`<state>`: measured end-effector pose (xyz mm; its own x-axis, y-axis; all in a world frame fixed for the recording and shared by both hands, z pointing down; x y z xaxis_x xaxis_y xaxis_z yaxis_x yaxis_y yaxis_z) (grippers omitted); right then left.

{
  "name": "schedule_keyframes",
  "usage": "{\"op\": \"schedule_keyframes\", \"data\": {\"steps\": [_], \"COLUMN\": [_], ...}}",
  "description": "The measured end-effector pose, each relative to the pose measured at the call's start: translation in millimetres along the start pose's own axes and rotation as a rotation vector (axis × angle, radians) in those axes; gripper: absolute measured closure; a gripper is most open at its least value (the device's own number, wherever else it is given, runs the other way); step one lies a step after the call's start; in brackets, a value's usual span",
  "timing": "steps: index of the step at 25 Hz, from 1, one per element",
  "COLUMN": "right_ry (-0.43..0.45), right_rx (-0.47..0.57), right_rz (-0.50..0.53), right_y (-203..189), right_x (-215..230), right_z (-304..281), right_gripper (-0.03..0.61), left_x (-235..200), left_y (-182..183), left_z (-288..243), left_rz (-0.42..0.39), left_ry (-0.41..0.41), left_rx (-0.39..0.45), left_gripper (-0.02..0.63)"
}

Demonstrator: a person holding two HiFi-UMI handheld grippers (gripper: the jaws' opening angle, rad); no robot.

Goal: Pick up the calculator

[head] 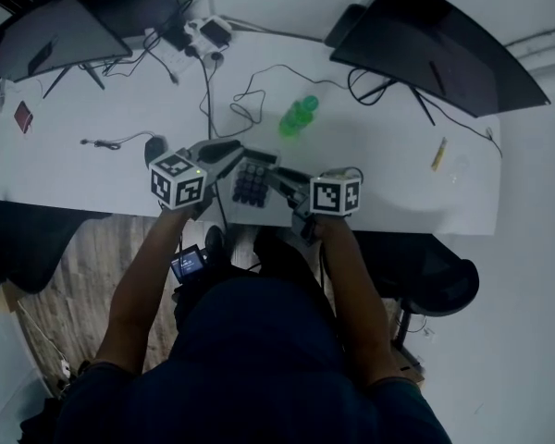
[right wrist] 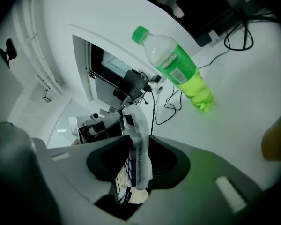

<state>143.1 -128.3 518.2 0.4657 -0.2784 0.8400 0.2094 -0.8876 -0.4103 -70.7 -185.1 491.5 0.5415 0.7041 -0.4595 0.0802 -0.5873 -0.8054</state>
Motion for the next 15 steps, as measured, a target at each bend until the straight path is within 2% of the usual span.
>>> {"op": "schedule_keyframes", "data": {"steps": [6, 15], "right_ry": [-0.006, -0.006], "right_rx": [0.017, 0.017], "right_rz": [0.050, 0.083], "right_y": [10.9, 15.0], "right_x": [-29.7, -53.9], "right_z": [5.0, 4.9], "right_gripper": [0.442, 0.443], "left_x": [12.0, 20.6], "left_y": [25.9, 42.8], "left_z": [19.3, 38.2], "left_rz": [-0.070, -0.124], "left_ry": [-0.018, -0.031], "left_rx": [0.043, 0.062], "left_gripper": [0.568, 0.568]}}
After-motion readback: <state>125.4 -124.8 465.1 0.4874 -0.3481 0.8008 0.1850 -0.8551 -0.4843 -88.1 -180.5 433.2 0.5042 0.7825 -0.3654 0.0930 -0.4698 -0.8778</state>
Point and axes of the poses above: the fingertips, and each gripper's own axes: z backward along the fingers, x to its right, y out of its top, the point moved 9 cm from there along z, backward along the fingers, and after that the axes turned 4 degrees about y, right-handed, at the moved point
